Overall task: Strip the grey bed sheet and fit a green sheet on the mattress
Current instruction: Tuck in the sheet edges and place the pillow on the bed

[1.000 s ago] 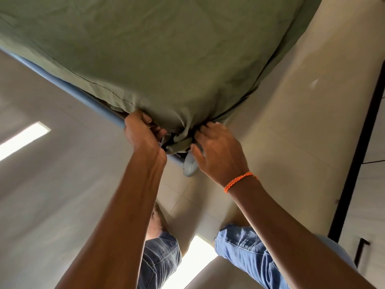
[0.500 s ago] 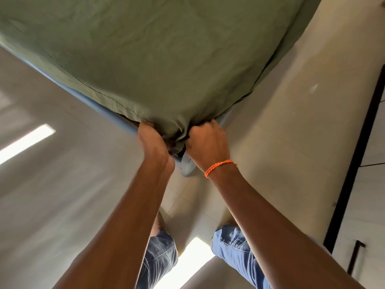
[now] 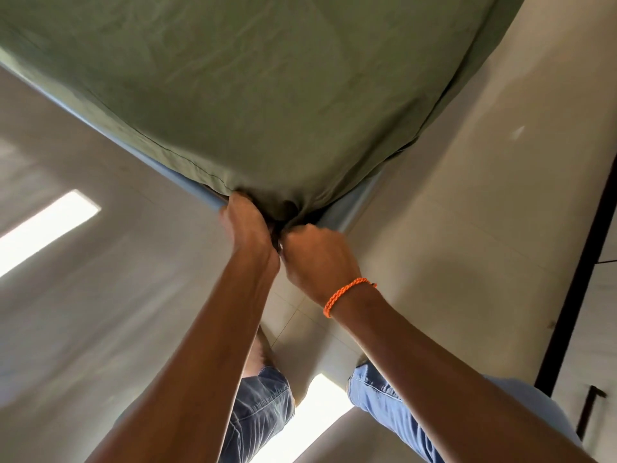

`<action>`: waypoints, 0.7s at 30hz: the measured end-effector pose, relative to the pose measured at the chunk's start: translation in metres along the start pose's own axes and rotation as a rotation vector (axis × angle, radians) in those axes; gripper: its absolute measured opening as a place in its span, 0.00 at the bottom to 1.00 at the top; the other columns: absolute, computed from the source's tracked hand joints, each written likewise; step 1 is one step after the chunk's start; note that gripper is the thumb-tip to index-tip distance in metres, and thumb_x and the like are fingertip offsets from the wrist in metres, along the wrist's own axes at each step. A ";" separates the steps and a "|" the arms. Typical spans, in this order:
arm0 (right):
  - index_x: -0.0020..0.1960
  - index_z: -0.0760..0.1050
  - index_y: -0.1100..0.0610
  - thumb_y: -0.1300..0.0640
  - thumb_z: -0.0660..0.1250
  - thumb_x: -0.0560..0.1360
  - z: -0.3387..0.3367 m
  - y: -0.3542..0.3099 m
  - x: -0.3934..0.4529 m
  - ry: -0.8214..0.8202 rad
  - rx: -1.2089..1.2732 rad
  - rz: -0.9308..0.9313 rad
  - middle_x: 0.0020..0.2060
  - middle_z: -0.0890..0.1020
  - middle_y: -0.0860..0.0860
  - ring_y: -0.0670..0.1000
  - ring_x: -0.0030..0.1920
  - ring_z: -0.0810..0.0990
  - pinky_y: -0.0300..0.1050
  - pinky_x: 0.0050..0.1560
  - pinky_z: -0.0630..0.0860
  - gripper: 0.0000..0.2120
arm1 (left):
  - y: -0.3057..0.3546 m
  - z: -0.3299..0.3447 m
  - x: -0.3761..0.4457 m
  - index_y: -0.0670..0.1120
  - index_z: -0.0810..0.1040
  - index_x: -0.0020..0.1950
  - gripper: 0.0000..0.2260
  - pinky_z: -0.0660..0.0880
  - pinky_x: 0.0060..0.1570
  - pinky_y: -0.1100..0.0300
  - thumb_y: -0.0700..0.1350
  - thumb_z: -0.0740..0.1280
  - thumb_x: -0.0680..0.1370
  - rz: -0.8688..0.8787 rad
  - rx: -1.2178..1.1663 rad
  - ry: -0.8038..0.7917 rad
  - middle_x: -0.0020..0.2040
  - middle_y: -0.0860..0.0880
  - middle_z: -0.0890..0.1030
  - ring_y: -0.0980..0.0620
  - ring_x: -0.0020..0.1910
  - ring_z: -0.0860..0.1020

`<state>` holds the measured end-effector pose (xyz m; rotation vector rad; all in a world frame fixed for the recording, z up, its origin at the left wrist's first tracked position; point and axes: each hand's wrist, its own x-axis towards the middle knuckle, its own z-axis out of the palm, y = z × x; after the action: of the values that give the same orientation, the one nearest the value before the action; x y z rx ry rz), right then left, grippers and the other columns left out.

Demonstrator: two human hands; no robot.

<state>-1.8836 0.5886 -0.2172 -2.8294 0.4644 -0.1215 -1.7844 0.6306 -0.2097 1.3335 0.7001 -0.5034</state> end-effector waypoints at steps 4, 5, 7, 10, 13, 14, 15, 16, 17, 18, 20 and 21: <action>0.60 0.78 0.61 0.62 0.67 0.79 0.026 -0.016 -0.001 -0.227 0.222 0.088 0.54 0.81 0.61 0.62 0.47 0.83 0.55 0.49 0.82 0.10 | 0.003 -0.004 0.003 0.49 0.73 0.46 0.04 0.77 0.41 0.52 0.43 0.59 0.77 0.030 0.102 0.039 0.43 0.45 0.78 0.46 0.40 0.77; 0.65 0.75 0.63 0.61 0.65 0.80 0.032 -0.018 0.004 -0.259 0.240 0.106 0.59 0.79 0.62 0.63 0.53 0.82 0.56 0.57 0.80 0.15 | 0.004 -0.005 0.002 0.49 0.74 0.46 0.04 0.78 0.41 0.51 0.43 0.60 0.76 0.041 0.118 0.048 0.43 0.45 0.79 0.45 0.41 0.78; 0.72 0.70 0.62 0.60 0.62 0.81 0.040 -0.018 0.019 -0.336 0.180 0.115 0.66 0.74 0.63 0.62 0.66 0.74 0.52 0.67 0.71 0.19 | 0.005 -0.005 0.002 0.48 0.75 0.45 0.05 0.78 0.41 0.50 0.44 0.61 0.74 0.057 0.124 0.058 0.44 0.43 0.81 0.44 0.42 0.79; 0.70 0.72 0.59 0.56 0.59 0.84 0.043 -0.020 0.037 -0.351 0.062 0.103 0.68 0.74 0.61 0.62 0.71 0.68 0.52 0.71 0.61 0.17 | 0.004 -0.006 0.005 0.48 0.79 0.44 0.11 0.81 0.43 0.46 0.47 0.62 0.65 0.067 0.137 0.078 0.49 0.40 0.85 0.42 0.44 0.81; 0.74 0.70 0.56 0.52 0.56 0.86 0.045 -0.025 0.041 -0.380 -0.020 0.154 0.72 0.71 0.60 0.61 0.76 0.62 0.57 0.78 0.51 0.18 | 0.002 -0.008 0.008 0.50 0.77 0.44 0.11 0.82 0.52 0.43 0.48 0.61 0.65 0.077 0.166 0.099 0.51 0.42 0.85 0.42 0.49 0.82; 0.75 0.68 0.55 0.52 0.55 0.86 0.046 -0.026 0.040 -0.386 -0.038 0.180 0.73 0.69 0.60 0.61 0.77 0.60 0.58 0.78 0.48 0.19 | 0.003 -0.007 0.007 0.50 0.77 0.45 0.10 0.82 0.55 0.42 0.48 0.61 0.67 0.085 0.188 0.104 0.50 0.44 0.84 0.42 0.50 0.82; 0.77 0.65 0.55 0.52 0.55 0.86 0.046 -0.027 0.039 -0.398 -0.046 0.192 0.74 0.69 0.59 0.61 0.77 0.60 0.59 0.78 0.48 0.21 | 0.003 -0.007 0.007 0.50 0.77 0.46 0.10 0.82 0.56 0.41 0.48 0.61 0.68 0.097 0.210 0.113 0.49 0.46 0.83 0.43 0.50 0.82; 0.78 0.65 0.56 0.53 0.54 0.86 0.042 -0.028 0.037 -0.414 -0.051 0.184 0.73 0.70 0.59 0.62 0.76 0.62 0.58 0.78 0.50 0.21 | 0.003 -0.006 0.006 0.50 0.76 0.46 0.09 0.81 0.57 0.41 0.49 0.60 0.70 0.108 0.239 0.120 0.49 0.47 0.83 0.44 0.49 0.81; 0.76 0.66 0.57 0.54 0.55 0.86 0.036 -0.027 0.035 -0.423 -0.044 0.157 0.72 0.72 0.59 0.62 0.74 0.67 0.57 0.76 0.56 0.20 | 0.003 -0.006 0.006 0.50 0.76 0.47 0.08 0.81 0.57 0.42 0.48 0.60 0.72 0.117 0.283 0.128 0.50 0.47 0.83 0.44 0.49 0.80; 0.73 0.71 0.57 0.55 0.56 0.85 0.028 -0.024 0.034 -0.395 -0.037 0.110 0.68 0.76 0.59 0.61 0.70 0.73 0.55 0.71 0.64 0.18 | 0.004 -0.005 0.006 0.49 0.77 0.48 0.09 0.81 0.57 0.43 0.48 0.59 0.74 0.123 0.347 0.134 0.51 0.46 0.83 0.44 0.49 0.80; 0.59 0.80 0.55 0.58 0.62 0.81 0.010 -0.017 0.031 -0.259 -0.008 0.012 0.55 0.84 0.56 0.60 0.56 0.83 0.52 0.52 0.75 0.11 | 0.004 -0.004 0.008 0.46 0.78 0.56 0.13 0.77 0.61 0.44 0.46 0.58 0.77 0.138 0.513 0.169 0.57 0.44 0.81 0.41 0.56 0.78; 0.52 0.83 0.54 0.59 0.65 0.79 0.003 -0.013 0.030 -0.175 0.001 -0.030 0.48 0.85 0.55 0.61 0.49 0.86 0.50 0.43 0.75 0.08 | 0.004 -0.004 0.009 0.45 0.77 0.61 0.15 0.75 0.64 0.44 0.44 0.58 0.78 0.170 0.565 0.205 0.62 0.43 0.78 0.40 0.60 0.76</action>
<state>-1.8506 0.5915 -0.2149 -2.8146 0.3830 0.1186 -1.7756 0.6354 -0.2137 1.9788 0.6252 -0.4465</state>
